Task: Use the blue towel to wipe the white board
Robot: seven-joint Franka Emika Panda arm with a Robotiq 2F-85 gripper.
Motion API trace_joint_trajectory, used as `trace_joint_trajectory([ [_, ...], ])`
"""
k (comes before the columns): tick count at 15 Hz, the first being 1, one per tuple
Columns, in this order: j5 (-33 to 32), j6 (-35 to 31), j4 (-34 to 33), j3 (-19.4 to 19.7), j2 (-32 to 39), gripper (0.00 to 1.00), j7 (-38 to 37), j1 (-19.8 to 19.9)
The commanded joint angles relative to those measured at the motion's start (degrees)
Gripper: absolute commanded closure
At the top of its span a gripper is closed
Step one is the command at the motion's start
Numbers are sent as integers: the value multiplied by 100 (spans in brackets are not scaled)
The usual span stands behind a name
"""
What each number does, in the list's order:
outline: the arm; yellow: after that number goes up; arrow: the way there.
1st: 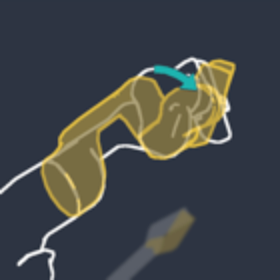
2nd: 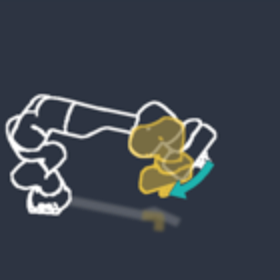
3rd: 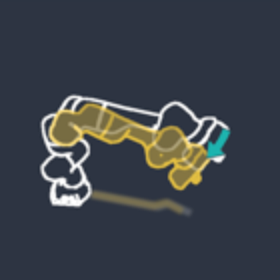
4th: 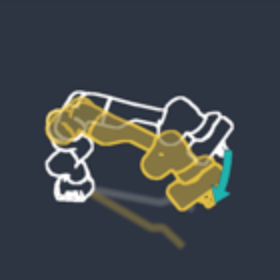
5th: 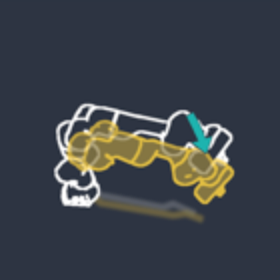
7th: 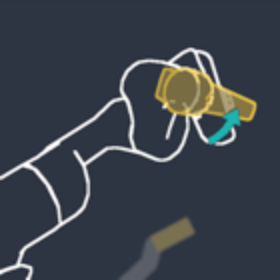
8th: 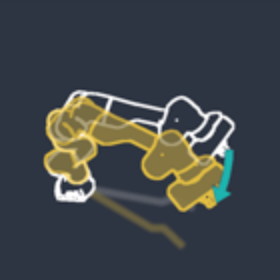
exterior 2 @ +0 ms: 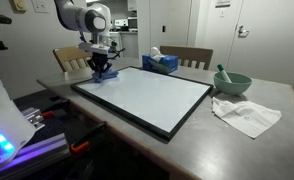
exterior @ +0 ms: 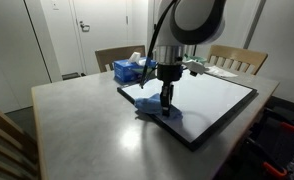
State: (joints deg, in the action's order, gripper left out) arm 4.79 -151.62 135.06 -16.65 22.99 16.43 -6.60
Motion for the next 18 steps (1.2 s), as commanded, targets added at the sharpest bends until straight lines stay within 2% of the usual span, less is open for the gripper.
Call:
trace_joint_trajectory([
  [1, -530, -158, 102, 196, 212, 97, 299, -38],
  [5, -1076, -200, 228, 318, 171, 97, 515, 28],
  [11, -1428, -524, 693, 665, -67, 97, 472, 153],
  [12, -1403, -629, 797, 678, -111, 97, 534, 220],
  [13, -1225, -291, 423, 489, -275, 97, 355, 64],
  [14, -1225, -327, 467, 501, -323, 88, 360, 75],
  [18, -1224, -318, 452, 491, -323, 88, 350, 65],
])
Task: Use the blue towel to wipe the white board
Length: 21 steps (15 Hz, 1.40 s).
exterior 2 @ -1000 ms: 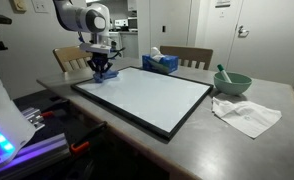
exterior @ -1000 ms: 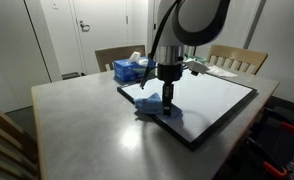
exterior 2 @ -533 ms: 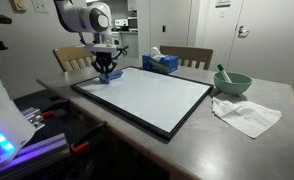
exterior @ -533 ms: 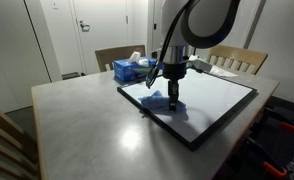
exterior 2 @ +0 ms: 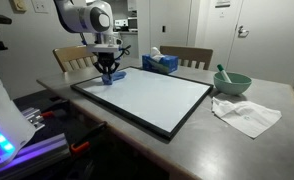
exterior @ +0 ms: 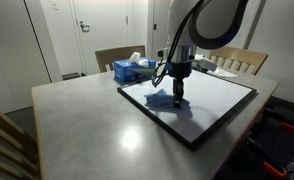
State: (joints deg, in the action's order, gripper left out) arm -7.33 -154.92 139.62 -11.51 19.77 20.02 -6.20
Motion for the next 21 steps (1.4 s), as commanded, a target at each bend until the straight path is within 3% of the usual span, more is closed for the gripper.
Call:
trace_joint_trajectory([
  [1, -13, 12, -4, -23, -1, 88, -8, 25],
  [2, -13, 12, -5, -23, -2, 97, -8, 25],
  [21, 95, -673, 497, 698, 78, 97, 26, 948],
])
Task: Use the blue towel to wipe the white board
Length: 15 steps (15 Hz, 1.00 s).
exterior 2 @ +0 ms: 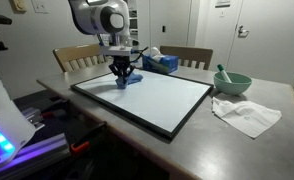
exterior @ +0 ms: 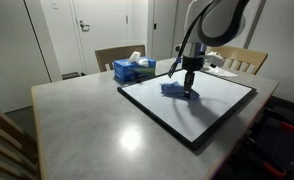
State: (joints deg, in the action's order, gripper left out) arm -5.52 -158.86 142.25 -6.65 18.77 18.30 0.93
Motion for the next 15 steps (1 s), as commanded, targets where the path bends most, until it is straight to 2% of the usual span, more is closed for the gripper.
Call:
trace_joint_trajectory([
  [1, -128, -321, 246, 306, 197, 97, 177, 260],
  [4, 35, -412, 299, 358, 79, 97, 218, 453],
  [5, -2, -157, 125, 263, -64, 88, 29, 249],
  [10, 6, -216, 151, 291, -70, 88, 44, 355],
  [11, -4, -213, 136, 311, -22, 97, 69, 379],
  [15, -25, -289, 124, 458, 154, 97, 155, 530],
])
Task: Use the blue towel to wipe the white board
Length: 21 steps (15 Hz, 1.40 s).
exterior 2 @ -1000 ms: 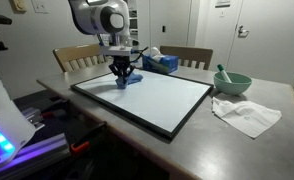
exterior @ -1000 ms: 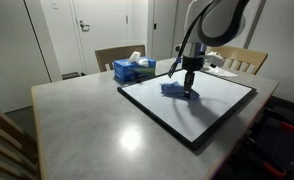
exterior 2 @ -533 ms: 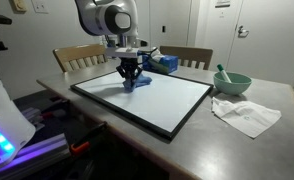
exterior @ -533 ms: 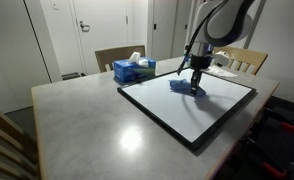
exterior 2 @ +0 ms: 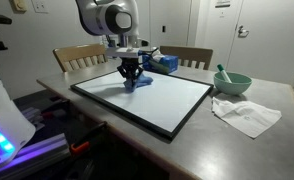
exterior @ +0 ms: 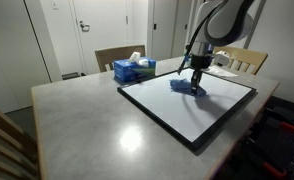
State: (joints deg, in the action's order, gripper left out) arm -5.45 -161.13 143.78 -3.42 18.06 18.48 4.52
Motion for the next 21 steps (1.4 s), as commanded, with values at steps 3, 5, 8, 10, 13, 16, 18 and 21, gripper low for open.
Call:
trace_joint_trajectory([
  [3, -56, -68, -49, 238, 319, 97, 237, 281],
  [5, -73, -73, -66, 299, 366, 97, 329, 375],
  [8, -280, -115, -103, 487, 422, 97, 504, 478],
  [10, -375, -118, -157, 610, 470, 97, 682, 569],
  [13, -546, 64, -284, 759, 560, 97, 1132, 806],
  [16, -434, 84, -127, 700, 70, 97, 992, 743],
  [18, -447, 82, -134, 725, 51, 88, 994, 772],
  [21, -444, 82, -134, 701, 50, 88, 980, 757],
])
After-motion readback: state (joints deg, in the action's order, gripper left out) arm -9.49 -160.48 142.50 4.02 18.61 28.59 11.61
